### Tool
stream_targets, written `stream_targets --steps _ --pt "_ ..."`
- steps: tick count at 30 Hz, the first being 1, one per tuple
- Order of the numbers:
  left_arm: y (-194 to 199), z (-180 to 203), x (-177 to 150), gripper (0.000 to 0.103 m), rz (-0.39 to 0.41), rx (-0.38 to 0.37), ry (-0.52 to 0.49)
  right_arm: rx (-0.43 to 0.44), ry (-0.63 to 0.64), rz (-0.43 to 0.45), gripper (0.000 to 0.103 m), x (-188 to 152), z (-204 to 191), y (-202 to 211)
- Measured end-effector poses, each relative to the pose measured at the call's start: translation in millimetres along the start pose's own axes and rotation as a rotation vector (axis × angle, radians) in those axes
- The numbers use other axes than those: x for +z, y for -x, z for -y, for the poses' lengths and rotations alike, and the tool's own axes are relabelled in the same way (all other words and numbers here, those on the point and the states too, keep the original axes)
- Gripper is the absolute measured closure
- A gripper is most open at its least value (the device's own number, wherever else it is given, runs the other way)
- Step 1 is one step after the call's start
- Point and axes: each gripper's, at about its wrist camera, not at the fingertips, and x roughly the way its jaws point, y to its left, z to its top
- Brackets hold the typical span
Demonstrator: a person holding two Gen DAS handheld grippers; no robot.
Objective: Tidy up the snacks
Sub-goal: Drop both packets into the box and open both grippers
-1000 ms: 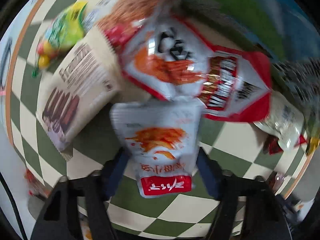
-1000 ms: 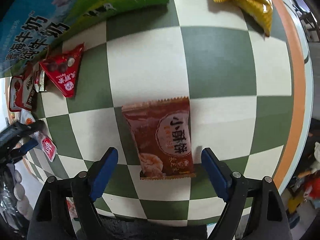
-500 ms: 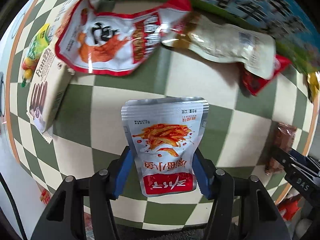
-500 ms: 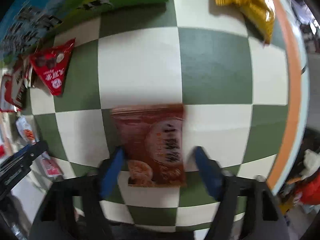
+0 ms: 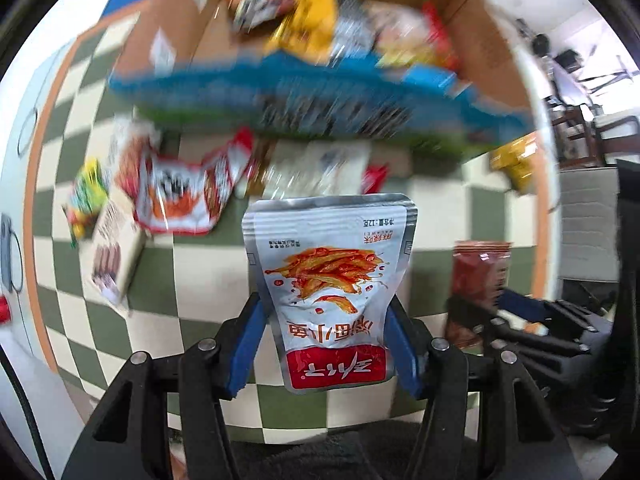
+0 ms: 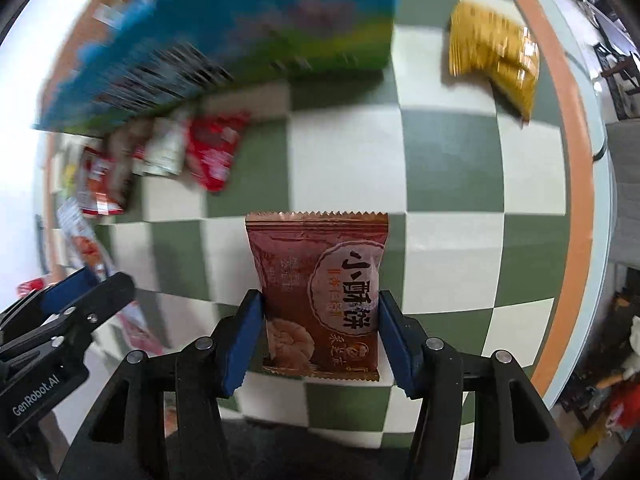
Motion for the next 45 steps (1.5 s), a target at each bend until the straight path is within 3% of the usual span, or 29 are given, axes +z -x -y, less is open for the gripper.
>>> stream_targets --steps 8,10,15,21,26,35,36,38,40,45 --pt "88.0 -15.4 71.5 0.047 0.074 -0.121 -0.041 0.135 0.029 0.134 0.043 15.0 -9.4 104.5" --pt "101.8 -17.3 96.4 0.047 0.072 -0.130 -0.048 0.142 0.032 0.170 0.043 18.2 -21.3 108.0" --pt "75.2 -20.5 160.1 0.047 -0.011 -0.153 -0.030 0.126 0.030 0.234 0.043 81.5 -38.1 120.3" --pt "15.1 -27.8 206.5 0.047 -0.163 -0.176 0.012 0.105 0.002 0.200 0.043 145.6 -38.9 94.9" --pt "-13.7 -28.4 212.2 0.047 -0.231 -0.156 0.012 0.061 -0.004 0.149 0.043 168.1 -37.8 70.3" --pt "-24.7 -22.6 205.9 0.043 -0.263 -0.135 -0.019 0.053 -0.016 0.065 0.042 180.5 -34.1 36.0" --pt "-23.0 -22.2 205.3 0.042 -0.260 -0.126 -0.028 0.039 -0.021 0.066 0.039 181.1 -33.3 34.9" --pt "-20.7 -22.8 205.4 0.037 -0.255 -0.121 -0.032 0.028 -0.023 0.069 0.017 181.9 -32.4 33.7" --pt "-18.1 -24.1 205.6 0.019 -0.246 -0.118 -0.032 0.030 -0.022 0.065 0.016 181.8 -33.1 33.4" --pt "-5.2 -36.2 202.0 0.019 -0.219 -0.129 -0.022 0.024 -0.026 0.066 0.016 181.0 -35.2 36.9"
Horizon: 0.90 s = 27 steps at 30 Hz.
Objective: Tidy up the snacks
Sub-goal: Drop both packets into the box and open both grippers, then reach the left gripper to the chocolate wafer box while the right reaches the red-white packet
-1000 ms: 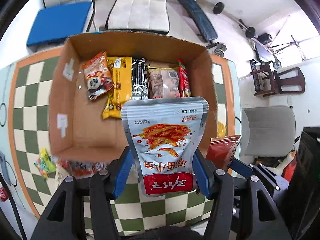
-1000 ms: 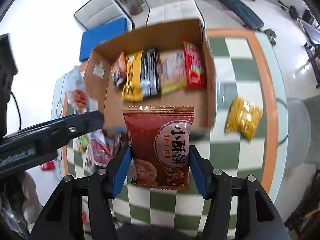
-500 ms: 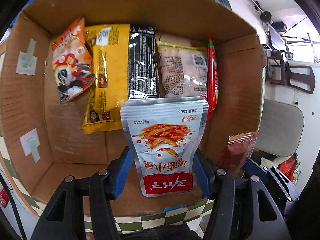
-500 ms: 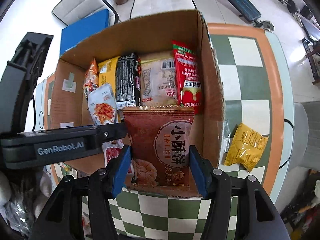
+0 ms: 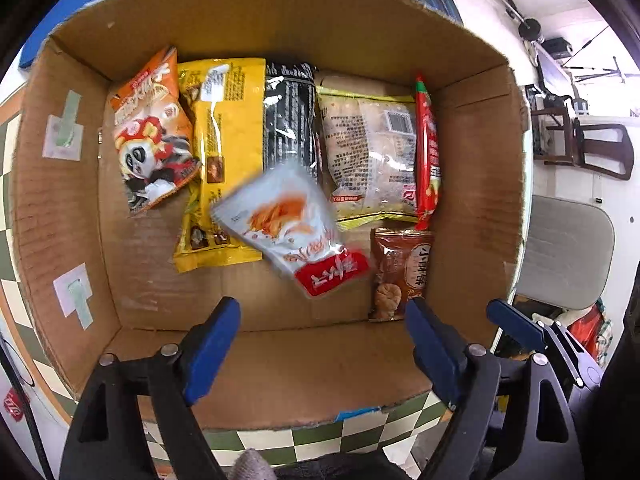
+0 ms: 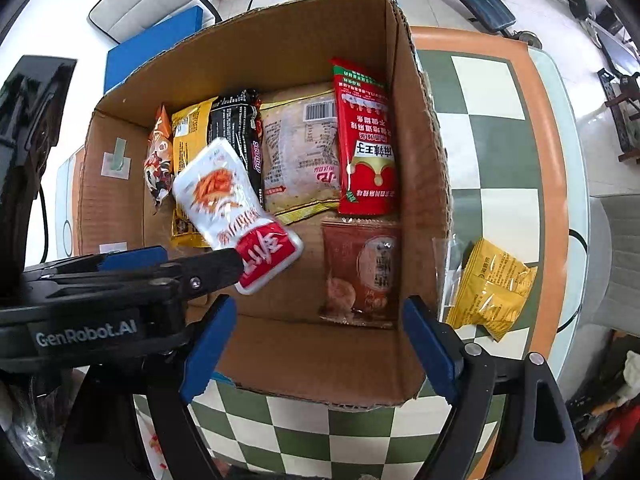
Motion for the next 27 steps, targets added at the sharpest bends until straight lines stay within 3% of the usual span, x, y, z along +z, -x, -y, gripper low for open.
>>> stream_targets --steps 5,9,13,16,19,27 --pt "29.5 -15.0 -20.1 0.019 0.057 -0.042 0.010 0.001 -0.005 0.030 0.015 -5.0 -3.2 13.6" --pt "65.4 -33.5 -49.7 0.019 0.175 -0.029 0.022 0.002 0.026 0.071 0.012 -19.9 -14.4 28.8" --pt "99.6 -61.5 -98.7 0.019 0.349 0.059 0.070 0.043 0.080 0.121 0.012 -48.7 -33.7 40.9" --pt "107.8 -97.0 -139.7 0.019 0.424 0.141 0.150 0.076 0.123 0.133 0.012 -79.6 -52.3 37.8" --pt "92.8 -136.6 -169.7 0.019 0.410 0.186 0.227 0.118 0.149 0.098 0.012 -104.6 -70.2 19.9" --pt "19.9 -242.2 -212.9 0.019 0.252 0.218 0.431 0.214 0.099 -0.017 0.013 -135.5 -115.5 -60.2"
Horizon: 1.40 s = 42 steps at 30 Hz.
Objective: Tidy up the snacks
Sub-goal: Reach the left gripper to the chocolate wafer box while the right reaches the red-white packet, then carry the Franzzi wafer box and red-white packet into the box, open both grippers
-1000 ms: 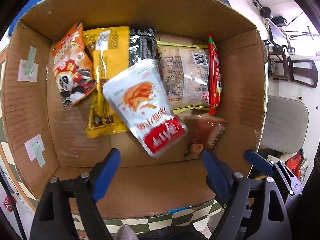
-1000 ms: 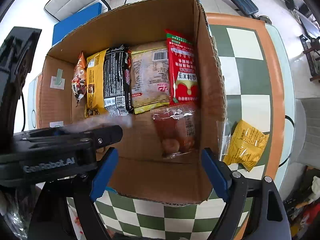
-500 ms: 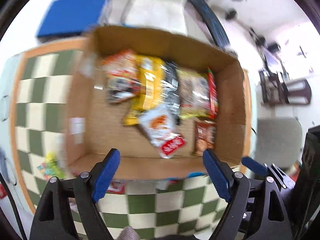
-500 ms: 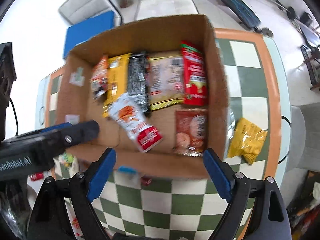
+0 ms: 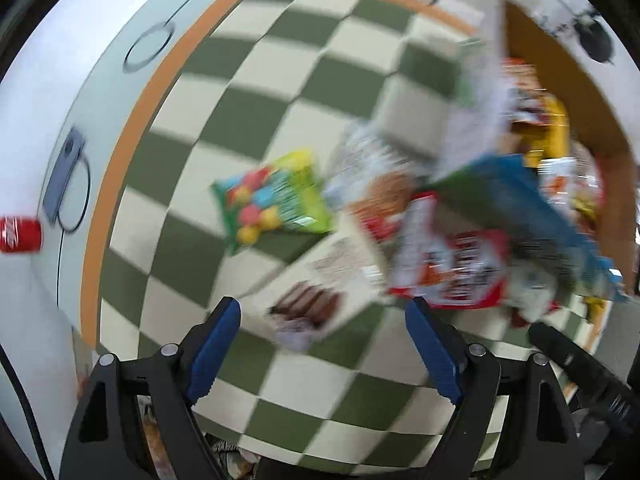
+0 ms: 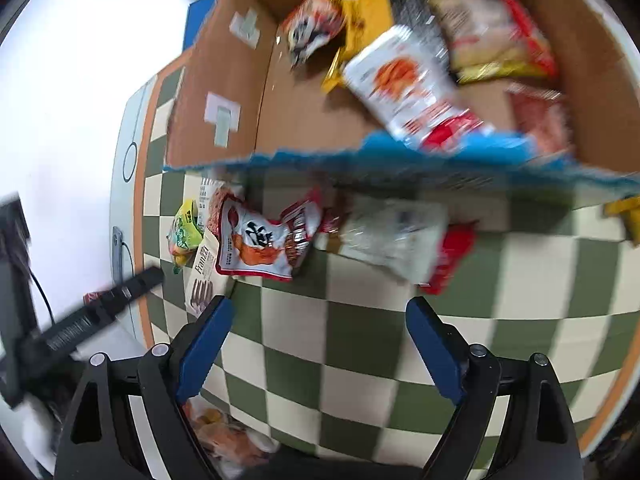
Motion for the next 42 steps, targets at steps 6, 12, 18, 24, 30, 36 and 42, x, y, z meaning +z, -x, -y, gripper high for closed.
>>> stream_targets --steps 6,12,18,24,30,36,42 --pt "-33.8 -22.7 5.3 0.019 -0.044 -0.010 -0.018 -0.006 -0.103 -0.020 0.031 5.9 -10.2 -61.0" --pt "-58.3 -5.0 8.1 0.019 -0.072 0.011 -0.218 -0.051 -0.135 0.023 0.074 11.9 -19.8 -89.8" --pt "-72.8 25.1 -3.3 0.018 -0.098 0.044 -0.425 -0.099 -0.109 0.070 0.102 4.6 -22.5 -88.5" --pt "-89.9 58.5 -14.9 0.018 -0.157 0.077 -0.539 -0.099 -0.124 0.100 0.101 -10.6 -10.2 -69.6" --pt "-94.9 66.3 -25.6 0.043 -0.163 0.054 -0.532 -0.112 -0.113 0.136 0.101 -22.6 -3.6 -49.4" --pt "-72.9 67.0 -37.2 0.048 -0.118 0.044 -0.486 -0.124 -0.095 0.161 0.101 -31.8 8.3 -25.3" --pt "-14.0 82.1 -59.0 0.048 -0.031 -0.028 -0.421 -0.101 -0.102 0.180 0.102 -41.8 16.0 5.4"
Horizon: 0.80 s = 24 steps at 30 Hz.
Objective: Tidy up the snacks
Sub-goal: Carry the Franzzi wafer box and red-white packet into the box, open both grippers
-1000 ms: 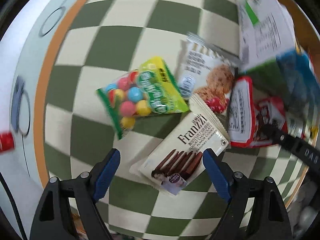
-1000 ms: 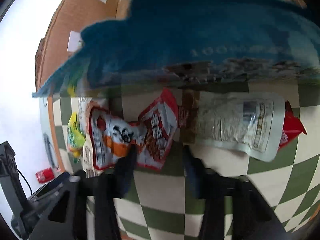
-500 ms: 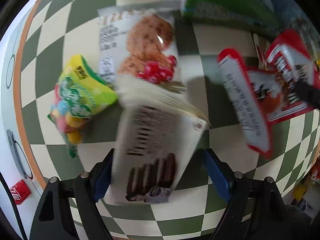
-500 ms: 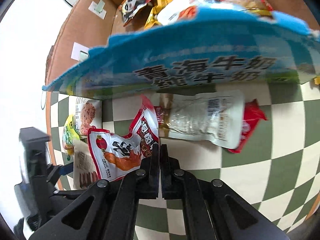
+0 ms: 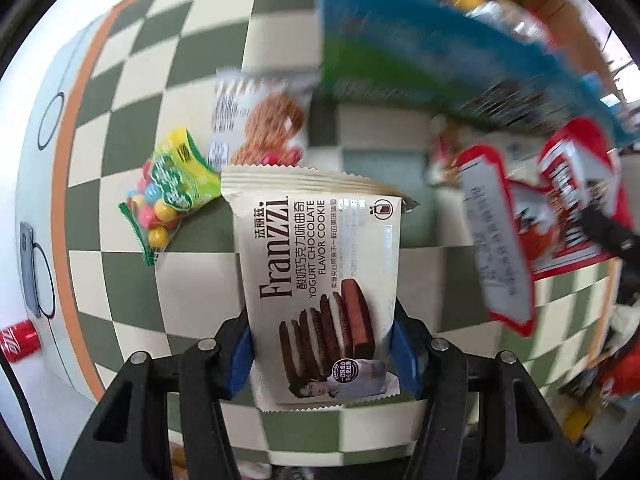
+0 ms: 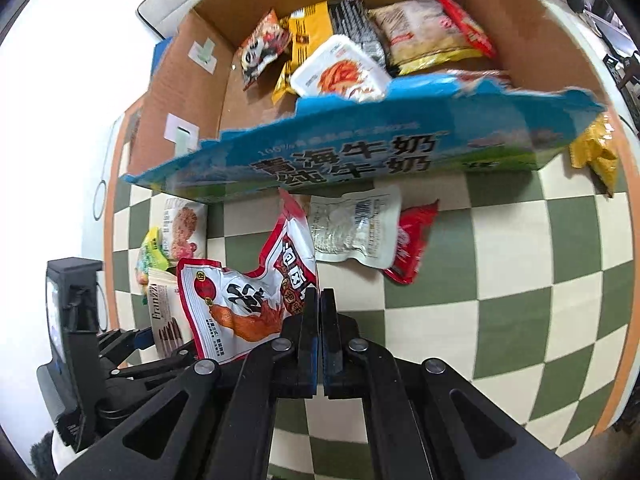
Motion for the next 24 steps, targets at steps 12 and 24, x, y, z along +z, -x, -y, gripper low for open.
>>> stream_targets --steps 12,24 --pt "127.2 42.0 65.6 0.048 0.164 -0.163 -0.001 0.078 -0.055 0.143 0.102 19.5 31.4 117.9" --pt "99.4 56.4 172.5 0.047 0.061 -0.189 0.003 0.040 -0.123 0.262 0.102 103.5 62.0 142.6"
